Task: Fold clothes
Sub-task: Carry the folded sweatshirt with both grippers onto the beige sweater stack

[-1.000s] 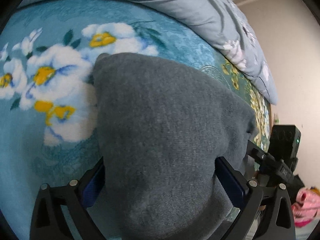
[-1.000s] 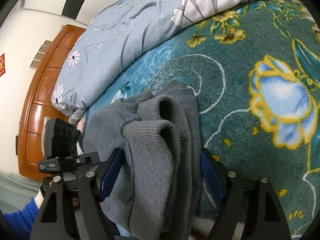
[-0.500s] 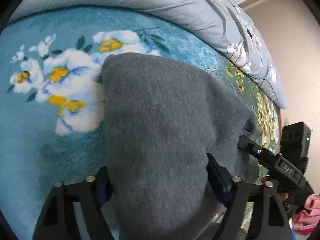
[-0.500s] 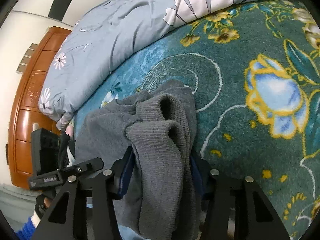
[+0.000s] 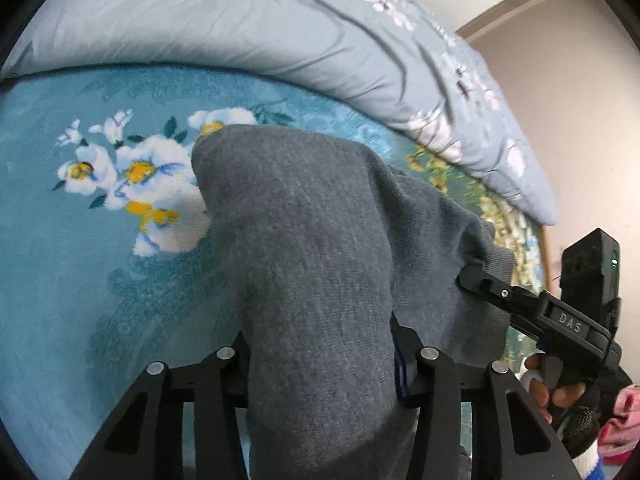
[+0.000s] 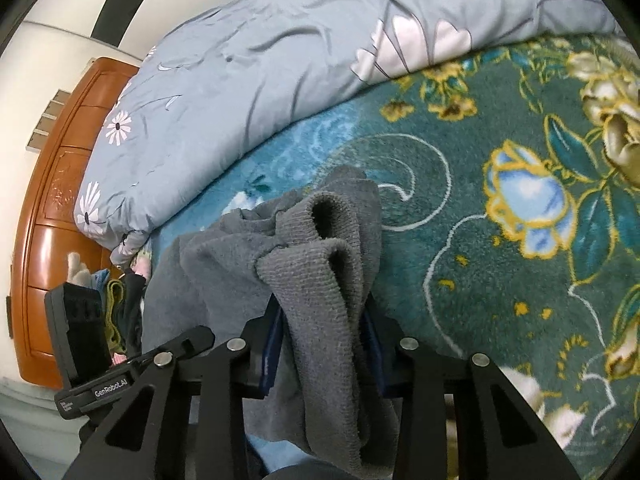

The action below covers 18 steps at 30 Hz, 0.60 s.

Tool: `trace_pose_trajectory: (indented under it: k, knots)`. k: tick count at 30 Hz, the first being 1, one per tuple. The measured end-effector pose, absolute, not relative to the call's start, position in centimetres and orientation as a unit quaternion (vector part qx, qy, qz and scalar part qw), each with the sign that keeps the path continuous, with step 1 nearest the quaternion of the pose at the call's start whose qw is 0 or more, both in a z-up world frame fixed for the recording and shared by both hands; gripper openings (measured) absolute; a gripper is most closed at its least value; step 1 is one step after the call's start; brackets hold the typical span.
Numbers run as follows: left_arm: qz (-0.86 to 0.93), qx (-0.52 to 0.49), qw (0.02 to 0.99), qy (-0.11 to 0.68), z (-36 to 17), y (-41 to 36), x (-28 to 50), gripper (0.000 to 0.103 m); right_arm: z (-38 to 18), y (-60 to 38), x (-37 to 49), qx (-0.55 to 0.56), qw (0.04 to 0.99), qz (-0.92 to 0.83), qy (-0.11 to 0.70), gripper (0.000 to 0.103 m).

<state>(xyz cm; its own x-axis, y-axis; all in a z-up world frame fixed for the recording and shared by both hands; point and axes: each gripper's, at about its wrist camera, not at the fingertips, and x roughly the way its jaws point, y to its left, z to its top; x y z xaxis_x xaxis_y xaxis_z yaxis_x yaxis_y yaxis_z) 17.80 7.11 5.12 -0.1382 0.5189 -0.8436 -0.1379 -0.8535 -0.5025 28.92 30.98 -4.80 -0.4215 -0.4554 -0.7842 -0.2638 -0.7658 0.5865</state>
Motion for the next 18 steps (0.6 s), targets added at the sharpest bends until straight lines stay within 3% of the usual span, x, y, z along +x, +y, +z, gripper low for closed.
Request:
trace_pose_trajectory:
  k: [9, 18]
  knots:
    - [0.773, -0.553, 0.247, -0.189, 13.2, -0.2, 17.4, 0.050, 4.2, 24.7, 26.4, 0.503, 0.099, -0.809, -0.288, 0.038]
    - [0.843, -0.472, 0.192, -0.169, 25.0, -16.4, 16.2, 0.050, 13.1, 9.3, 20.0, 0.458, 0.223, -0.823, -0.252, 0.038]
